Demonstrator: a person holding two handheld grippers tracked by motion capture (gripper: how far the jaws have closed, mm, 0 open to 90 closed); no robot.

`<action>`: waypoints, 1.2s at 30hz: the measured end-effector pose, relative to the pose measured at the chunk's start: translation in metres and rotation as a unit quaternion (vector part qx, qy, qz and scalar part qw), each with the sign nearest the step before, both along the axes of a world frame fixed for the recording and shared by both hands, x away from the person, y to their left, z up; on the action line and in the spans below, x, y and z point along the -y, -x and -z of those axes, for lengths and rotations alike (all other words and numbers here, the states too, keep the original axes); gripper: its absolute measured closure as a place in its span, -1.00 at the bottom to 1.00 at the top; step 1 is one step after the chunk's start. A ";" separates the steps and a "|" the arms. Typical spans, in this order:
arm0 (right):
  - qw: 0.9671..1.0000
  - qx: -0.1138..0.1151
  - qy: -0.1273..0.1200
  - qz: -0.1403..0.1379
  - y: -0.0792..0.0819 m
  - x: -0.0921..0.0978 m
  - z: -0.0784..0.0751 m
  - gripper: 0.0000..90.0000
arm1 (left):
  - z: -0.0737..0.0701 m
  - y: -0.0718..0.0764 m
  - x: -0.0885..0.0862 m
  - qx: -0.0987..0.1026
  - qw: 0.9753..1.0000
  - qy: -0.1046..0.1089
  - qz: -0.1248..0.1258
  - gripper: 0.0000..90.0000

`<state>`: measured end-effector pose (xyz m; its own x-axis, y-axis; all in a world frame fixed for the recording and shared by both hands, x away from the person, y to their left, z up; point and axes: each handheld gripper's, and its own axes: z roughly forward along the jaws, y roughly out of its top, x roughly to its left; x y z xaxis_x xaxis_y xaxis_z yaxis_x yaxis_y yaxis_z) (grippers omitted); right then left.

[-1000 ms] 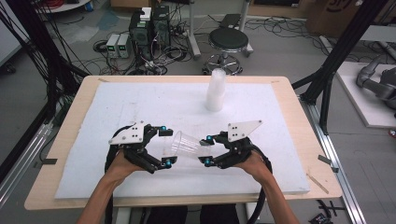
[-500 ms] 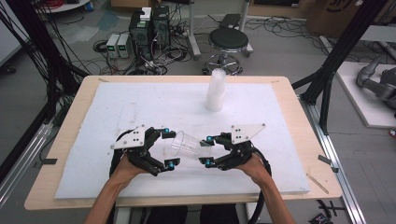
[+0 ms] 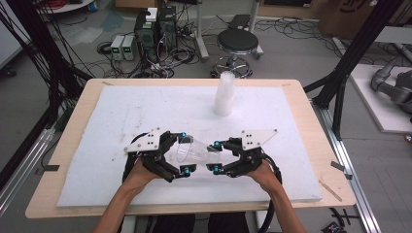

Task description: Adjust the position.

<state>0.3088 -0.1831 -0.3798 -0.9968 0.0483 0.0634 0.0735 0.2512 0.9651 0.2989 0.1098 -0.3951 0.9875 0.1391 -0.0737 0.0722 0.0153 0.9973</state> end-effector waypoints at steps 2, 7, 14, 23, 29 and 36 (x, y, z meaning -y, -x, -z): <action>1.000 -0.001 -0.001 -0.001 0.000 0.000 0.000 -0.04 | -0.002 -0.001 0.001 -0.001 1.000 0.004 0.004 -0.76; 1.000 0.002 -0.002 -0.003 -0.001 -0.001 0.001 -0.04 | -0.005 -0.002 0.004 0.002 1.000 -0.001 0.008 -0.72; 1.000 0.003 0.001 -0.005 -0.001 -0.002 0.002 -0.04 | -0.006 -0.003 0.004 0.005 1.000 -0.006 0.022 -0.51; 1.000 0.003 0.009 -0.008 -0.001 -0.003 0.002 -0.04 | -0.006 -0.003 0.004 0.013 1.000 -0.010 0.025 -0.33; 1.000 -0.015 0.023 0.007 0.002 -0.010 0.004 -0.73 | -0.006 -0.002 0.003 0.017 0.999 -0.015 0.023 -0.33; 0.999 -0.004 0.029 0.016 0.005 -0.013 0.004 -0.73 | -0.007 -0.001 -0.001 0.018 0.999 -0.024 0.014 -0.33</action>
